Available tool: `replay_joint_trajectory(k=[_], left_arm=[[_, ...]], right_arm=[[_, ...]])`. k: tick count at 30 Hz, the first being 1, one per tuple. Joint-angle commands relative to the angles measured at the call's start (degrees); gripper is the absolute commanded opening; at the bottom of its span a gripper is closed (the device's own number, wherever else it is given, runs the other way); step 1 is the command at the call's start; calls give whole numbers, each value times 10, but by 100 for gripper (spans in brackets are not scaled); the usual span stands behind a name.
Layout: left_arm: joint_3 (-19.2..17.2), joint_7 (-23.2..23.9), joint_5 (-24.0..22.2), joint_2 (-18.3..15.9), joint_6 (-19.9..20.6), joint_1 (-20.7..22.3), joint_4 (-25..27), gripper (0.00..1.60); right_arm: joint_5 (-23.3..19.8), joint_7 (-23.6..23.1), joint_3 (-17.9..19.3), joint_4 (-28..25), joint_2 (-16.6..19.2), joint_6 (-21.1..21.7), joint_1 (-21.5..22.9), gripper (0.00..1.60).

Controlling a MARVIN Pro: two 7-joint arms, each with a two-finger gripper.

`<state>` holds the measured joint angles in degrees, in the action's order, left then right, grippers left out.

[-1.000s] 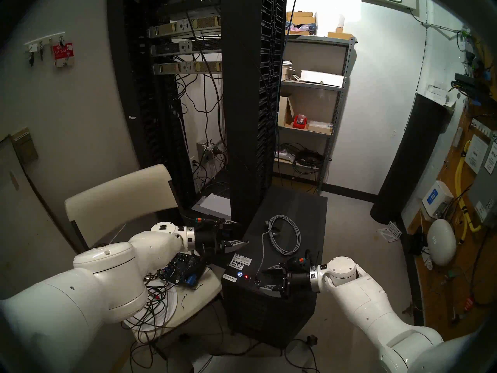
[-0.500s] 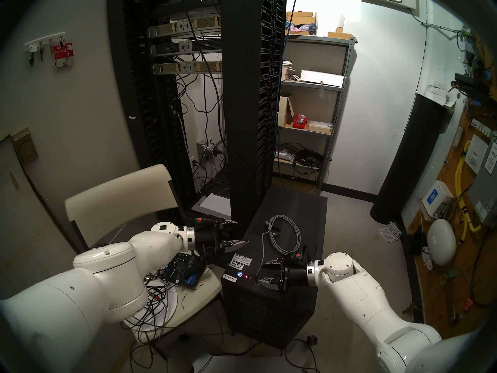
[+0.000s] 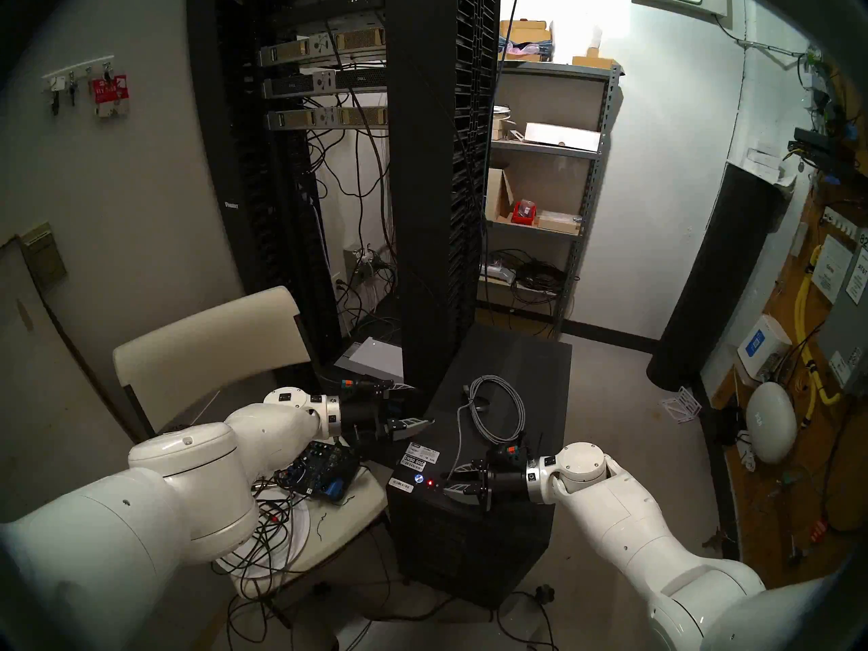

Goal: Insert the cable into the workstation's USB slot

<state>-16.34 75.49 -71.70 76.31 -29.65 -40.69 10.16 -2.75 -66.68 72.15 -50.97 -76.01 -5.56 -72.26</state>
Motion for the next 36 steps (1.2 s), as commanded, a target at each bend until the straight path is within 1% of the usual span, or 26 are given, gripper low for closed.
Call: replay_joint_trajectory(k=[1, 2, 4, 5, 6, 10, 11, 12, 13, 14, 15, 18, 20, 21, 29, 36], left_arm=[[-2, 16, -2, -1, 0, 11, 0, 160], [-3, 16, -2, -2, 0, 11, -1, 160], [-3, 17, -2, -2, -1, 11, -1, 160], [-3, 17, -2, -2, -1, 11, -1, 160], [-4, 18, -3, -2, -1, 11, -2, 160], [-4, 19, -3, -1, -2, 11, -3, 160], [-4, 19, -3, -1, -2, 11, -4, 160], [-5, 20, -3, -1, -3, 11, -5, 160], [-5, 21, -3, 0, -3, 11, -5, 160], [-5, 21, -3, 0, -3, 11, -5, 160], [-6, 21, -4, 0, -3, 10, -6, 160], [-7, 22, -4, 0, -4, 10, -6, 160], [-8, 23, -5, -1, -4, 10, -5, 160], [-8, 23, -5, -2, -4, 10, -4, 160], [-11, 23, -5, -3, -5, 9, -5, 160], [-13, 22, -5, -5, -5, 9, -1, 160]], right_arm=[[-3, -1, 1, -6, -7, -2, 16, 76], [-3, -1, 1, -7, -7, -1, 15, 76], [-3, -1, 1, -9, -6, 2, 15, 71], [-3, -1, 1, -9, -6, 2, 14, 60], [-4, -3, 1, -8, -5, 6, 14, 57], [-3, -5, 0, -11, -4, 12, 12, 52], [-3, -6, 0, -12, -4, 12, 11, 45], [-2, -6, 0, -10, -4, 14, 11, 44], [0, -6, -2, -11, -3, 18, 11, 33], [0, -6, -2, -11, -3, 18, 11, 33], [2, -6, -3, -11, -3, 21, 10, 1], [3, -8, -5, -11, -2, 24, 10, 0], [4, -13, -7, -13, -1, 31, 8, 0], [6, -15, -11, -18, 1, 42, 6, 0], [1, -26, -13, -25, 6, 53, -3, 0], [1, -26, -14, -27, 6, 58, -11, 0]])
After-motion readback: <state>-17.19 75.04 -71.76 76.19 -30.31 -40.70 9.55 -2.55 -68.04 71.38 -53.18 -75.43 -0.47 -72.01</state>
